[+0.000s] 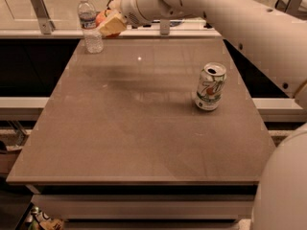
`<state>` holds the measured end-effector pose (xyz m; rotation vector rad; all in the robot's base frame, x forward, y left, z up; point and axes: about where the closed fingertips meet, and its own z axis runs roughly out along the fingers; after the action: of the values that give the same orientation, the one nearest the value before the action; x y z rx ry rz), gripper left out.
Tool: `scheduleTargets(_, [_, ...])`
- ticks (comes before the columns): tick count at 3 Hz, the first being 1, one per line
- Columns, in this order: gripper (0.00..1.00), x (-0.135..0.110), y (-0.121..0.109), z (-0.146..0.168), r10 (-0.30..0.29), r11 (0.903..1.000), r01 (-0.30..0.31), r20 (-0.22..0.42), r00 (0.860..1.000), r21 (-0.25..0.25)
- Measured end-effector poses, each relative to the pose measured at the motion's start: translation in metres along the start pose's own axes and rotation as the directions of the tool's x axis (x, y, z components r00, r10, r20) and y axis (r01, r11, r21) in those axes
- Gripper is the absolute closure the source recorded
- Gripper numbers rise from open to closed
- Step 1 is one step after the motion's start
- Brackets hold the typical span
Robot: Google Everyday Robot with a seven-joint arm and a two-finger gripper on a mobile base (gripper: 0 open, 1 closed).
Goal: Move apple near water bottle
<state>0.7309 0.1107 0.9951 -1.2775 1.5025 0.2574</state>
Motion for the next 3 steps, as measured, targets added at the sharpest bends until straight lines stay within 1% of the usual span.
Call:
scheduleTargets(1, [1.00,0.009,-0.003,0.019,0.015,0.9999,-0.015,0.030,0.999,-0.003])
scheduleTargets(2, [1.00,0.018,-0.005,0.034,0.021,0.9997,-0.021,0.025,0.999,-0.010])
scheduleTargets(3, [1.00,0.031,-0.007,0.045,0.024,0.9997,-0.024,-0.005,1.000,0.001])
